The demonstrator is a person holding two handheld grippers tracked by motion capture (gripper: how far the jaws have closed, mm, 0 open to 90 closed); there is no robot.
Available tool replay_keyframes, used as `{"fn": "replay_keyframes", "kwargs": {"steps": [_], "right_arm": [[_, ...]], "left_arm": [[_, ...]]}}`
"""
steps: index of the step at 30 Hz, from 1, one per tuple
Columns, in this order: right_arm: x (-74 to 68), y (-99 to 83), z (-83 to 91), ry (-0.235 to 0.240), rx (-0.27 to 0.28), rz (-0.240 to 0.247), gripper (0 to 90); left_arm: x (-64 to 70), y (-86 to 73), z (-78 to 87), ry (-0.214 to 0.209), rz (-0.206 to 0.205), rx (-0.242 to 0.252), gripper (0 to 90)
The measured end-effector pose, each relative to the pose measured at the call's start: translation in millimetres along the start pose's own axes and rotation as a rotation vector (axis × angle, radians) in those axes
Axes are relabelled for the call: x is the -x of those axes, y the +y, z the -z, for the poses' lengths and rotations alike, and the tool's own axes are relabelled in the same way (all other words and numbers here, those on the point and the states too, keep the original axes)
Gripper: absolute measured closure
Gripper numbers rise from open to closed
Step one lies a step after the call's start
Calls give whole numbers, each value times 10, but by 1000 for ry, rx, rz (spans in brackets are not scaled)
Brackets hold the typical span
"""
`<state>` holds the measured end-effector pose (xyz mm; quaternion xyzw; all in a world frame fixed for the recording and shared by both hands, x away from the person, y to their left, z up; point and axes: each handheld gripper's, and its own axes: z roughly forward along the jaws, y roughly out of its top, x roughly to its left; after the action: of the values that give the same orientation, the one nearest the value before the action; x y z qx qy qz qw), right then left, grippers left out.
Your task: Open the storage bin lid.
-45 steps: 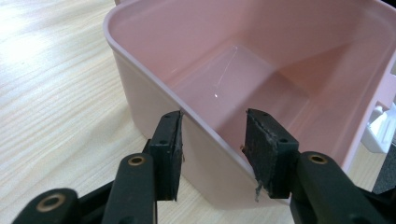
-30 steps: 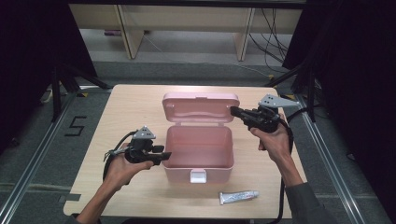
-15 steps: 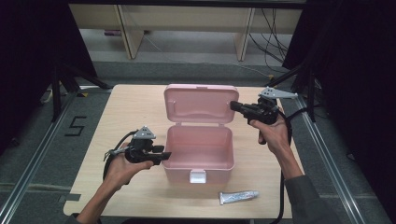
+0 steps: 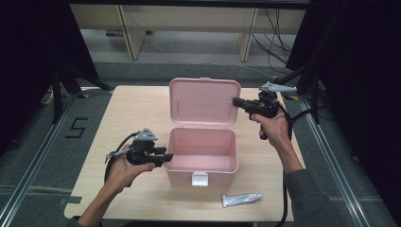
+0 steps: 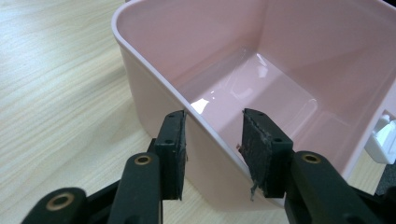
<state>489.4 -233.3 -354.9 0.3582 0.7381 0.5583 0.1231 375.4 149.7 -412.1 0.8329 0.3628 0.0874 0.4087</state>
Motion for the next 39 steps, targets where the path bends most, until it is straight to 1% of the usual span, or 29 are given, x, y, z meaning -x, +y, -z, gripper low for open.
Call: {"fn": "replay_keyframes", "kwargs": {"steps": [3,4,5,6,7,9,10,13,15,16,18,19,20,22,24,26,27,28,29,30,31,32,33,34,35,36,37,38,39], "right_arm": [[24,16,-42,-18,-23,-15,900],[46,18,-59,-22,-23,-2,900],[43,18,-69,-29,-30,-24,900],[79,19,-82,-37,-27,7,900],[93,11,-103,-32,-25,-3,900],[125,-1,-131,-40,-33,0,900],[125,-2,-127,-52,-45,-10,900],[166,-28,-167,-53,-56,-31,900],[177,-46,-178,-71,-56,-37,900],[197,-48,-183,-67,-71,-42,900],[235,-64,-199,-84,-79,-13,900],[243,-67,-201,-89,-80,-12,900],[245,-72,-211,-75,-86,-34,900],[261,-78,-211,-94,-91,-21,900],[252,-86,-213,-86,-92,-47,900],[256,-92,-216,-89,-90,-34,900],[247,-83,-194,-89,-92,-23,900],[243,-82,-190,-78,-88,-21,900],[222,-74,-168,-86,-95,-26,900],[232,-72,-164,-80,-92,-2,900],[216,-60,-131,-92,-99,3,900],[204,-58,-116,-77,-97,-3,900],[202,-54,-94,-90,-102,16,900],[180,-53,-67,-81,-105,6,900],[181,-52,-50,-77,-101,22,900],[149,-56,-20,-83,-105,4,900],[149,-54,4,-75,-104,27,900],[149,-54,4,-75,-104,27,900],[127,-64,67,-79,-110,39,900]], "left_arm": [[-3,-3,0,-1,1,1,606],[-9,-4,1,-8,2,0,607],[-10,-5,0,-10,5,2,607],[-11,-6,0,-10,6,3,608],[-11,-7,0,-11,7,4,610],[-8,-9,0,-8,8,6,613],[-7,-10,-1,-7,10,7,614],[-5,-12,-4,-1,19,15,618],[-4,-14,-4,-1,21,16,619],[-3,-15,-4,0,21,17,620],[-4,-16,-4,1,23,17,621],[-3,-18,-5,3,25,19,621],[-4,-18,-3,2,24,18,621],[-3,-18,-4,4,25,18,622],[-6,-18,-2,4,26,17,622],[-7,-19,-3,3,28,19,622],[3,-25,-15,4,39,27,626],[3,-25,-15,4,39,27,623],[0,-26,-18,-2,33,17,621],[0,-26,-18,-2,33,17,621],[4,-27,-20,0,33,18,621],[3,-29,-21,3,35,18,621],[3,-29,-21,3,35,18,621],[6,-30,-16,-6,29,15,621],[9,-30,-14,-3,30,14,620],[8,-31,-12,-6,29,13,619],[8,-32,-11,-7,31,14,619],[8,-32,-11,-7,31,14,619],[16,-36,-11,-1,34,18,618]]}}
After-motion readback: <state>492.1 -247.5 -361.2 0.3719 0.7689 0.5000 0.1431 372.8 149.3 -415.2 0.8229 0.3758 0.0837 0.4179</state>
